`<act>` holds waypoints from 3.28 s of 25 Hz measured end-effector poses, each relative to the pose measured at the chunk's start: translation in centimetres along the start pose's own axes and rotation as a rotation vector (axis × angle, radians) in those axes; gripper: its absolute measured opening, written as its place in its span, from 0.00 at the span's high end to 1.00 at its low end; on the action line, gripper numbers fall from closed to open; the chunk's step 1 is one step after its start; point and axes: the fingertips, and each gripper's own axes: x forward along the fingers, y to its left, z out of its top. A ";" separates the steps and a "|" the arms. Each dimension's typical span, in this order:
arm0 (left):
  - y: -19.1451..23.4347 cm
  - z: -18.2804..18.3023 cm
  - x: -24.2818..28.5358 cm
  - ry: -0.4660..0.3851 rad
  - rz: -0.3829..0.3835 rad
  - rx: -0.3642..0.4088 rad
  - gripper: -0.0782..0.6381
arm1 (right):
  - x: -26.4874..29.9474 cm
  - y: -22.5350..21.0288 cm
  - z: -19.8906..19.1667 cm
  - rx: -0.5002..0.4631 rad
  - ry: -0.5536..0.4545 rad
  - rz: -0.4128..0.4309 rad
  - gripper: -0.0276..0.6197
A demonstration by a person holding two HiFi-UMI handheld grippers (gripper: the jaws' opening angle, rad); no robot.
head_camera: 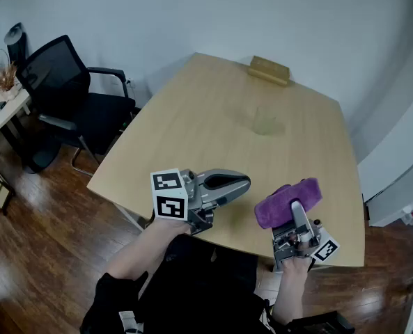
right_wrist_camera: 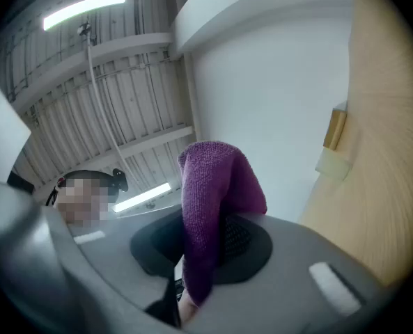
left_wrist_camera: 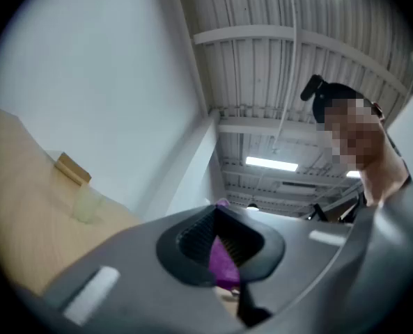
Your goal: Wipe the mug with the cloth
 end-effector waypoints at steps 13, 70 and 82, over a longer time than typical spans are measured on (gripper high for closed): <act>11.6 1.4 4.3 0.140 0.091 0.044 0.87 | 4.0 -7.5 3.6 -0.006 0.153 -0.085 0.86; 17.3 0.4 5.4 -0.172 0.072 -0.179 0.83 | 8.7 -12.9 10.7 -0.491 0.298 -0.419 0.86; 14.8 -1.8 6.9 0.009 0.094 0.018 0.83 | 10.2 -14.4 6.7 -0.601 0.404 -0.520 0.86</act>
